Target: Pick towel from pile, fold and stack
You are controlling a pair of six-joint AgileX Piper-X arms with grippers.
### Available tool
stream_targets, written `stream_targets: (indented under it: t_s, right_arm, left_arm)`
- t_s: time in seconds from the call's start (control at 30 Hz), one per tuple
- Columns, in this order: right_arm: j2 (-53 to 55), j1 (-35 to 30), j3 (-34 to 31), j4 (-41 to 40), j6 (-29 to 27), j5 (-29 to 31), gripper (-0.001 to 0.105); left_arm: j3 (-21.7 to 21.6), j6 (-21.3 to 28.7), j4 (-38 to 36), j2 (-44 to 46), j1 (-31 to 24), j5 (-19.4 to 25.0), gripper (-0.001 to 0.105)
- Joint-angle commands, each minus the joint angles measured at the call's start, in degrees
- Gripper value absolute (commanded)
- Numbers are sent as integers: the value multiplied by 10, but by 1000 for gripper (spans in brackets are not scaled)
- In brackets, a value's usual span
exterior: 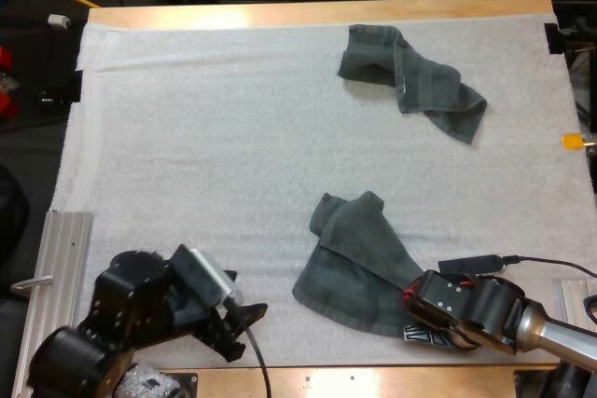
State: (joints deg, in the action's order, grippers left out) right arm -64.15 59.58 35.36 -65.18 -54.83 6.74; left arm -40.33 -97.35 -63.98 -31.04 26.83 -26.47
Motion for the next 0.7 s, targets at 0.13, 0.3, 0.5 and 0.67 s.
stream_targets:
  t_s: [0.13,0.3,0.5,0.67]
  right_arm:
    - [4,1,-1,-8,-5,5,0]
    - [4,1,-1,-3,-5,5,0]
    - [4,1,-1,-2,-3,5,0]
    - [4,1,-1,-1,-3,5,0]
  left_arm:
    - [-2,0,44,-66,10,-3,62]
    - [-2,0,67,-162,10,-3,62]
    - [-2,28,70,-267,10,-14,62]
    - [-2,28,90,-326,10,-42,62]
